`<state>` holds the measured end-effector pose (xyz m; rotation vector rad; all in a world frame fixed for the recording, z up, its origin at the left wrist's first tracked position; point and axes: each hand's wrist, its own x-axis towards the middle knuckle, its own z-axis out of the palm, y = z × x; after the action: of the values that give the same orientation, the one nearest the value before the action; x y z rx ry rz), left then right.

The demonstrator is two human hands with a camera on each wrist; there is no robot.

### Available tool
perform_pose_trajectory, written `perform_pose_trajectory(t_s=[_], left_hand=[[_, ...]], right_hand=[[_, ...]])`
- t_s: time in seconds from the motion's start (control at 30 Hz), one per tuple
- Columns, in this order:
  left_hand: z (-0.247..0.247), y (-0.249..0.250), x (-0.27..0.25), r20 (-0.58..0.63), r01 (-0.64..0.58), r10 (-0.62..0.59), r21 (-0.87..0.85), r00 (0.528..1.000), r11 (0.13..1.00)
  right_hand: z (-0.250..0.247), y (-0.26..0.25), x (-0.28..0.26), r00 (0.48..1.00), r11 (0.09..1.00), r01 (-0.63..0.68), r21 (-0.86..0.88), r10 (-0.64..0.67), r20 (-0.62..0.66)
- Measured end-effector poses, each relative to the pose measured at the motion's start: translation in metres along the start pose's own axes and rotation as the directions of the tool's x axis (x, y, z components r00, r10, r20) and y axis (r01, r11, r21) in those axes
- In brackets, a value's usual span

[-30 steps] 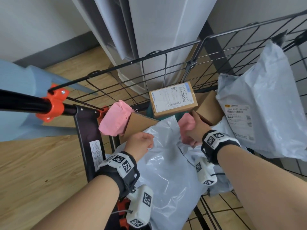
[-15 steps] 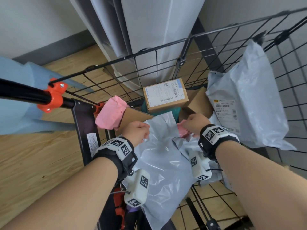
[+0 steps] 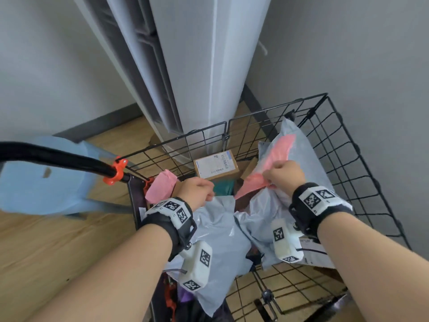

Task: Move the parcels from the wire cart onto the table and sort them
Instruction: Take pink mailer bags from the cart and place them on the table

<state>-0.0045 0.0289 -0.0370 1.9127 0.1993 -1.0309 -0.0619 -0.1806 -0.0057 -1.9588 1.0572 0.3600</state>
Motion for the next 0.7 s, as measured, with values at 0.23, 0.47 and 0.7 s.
perform_pose_trajectory(t_s=[0.23,0.47,0.7], left_hand=[[-0.013,0.067,-0.059,-0.035,-0.132,0.132,0.005,0.991,0.991],[-0.015,0.116,-0.119,0.094,-0.182,0.187,-0.066,0.978,0.981],[-0.007,0.133,-0.190,0.192,-0.235,0.282,-0.236,0.940,0.943]], right_hand=[[-0.069,-0.037,-0.063,0.964,0.965,0.206,0.163,-0.171,-0.204],[-0.115,-0.062,-0.148,0.958,0.892,0.285,0.350,-0.250,-0.142],[-0.125,-0.051,-0.239,0.949,0.856,0.316,0.410,-0.289,-0.129]])
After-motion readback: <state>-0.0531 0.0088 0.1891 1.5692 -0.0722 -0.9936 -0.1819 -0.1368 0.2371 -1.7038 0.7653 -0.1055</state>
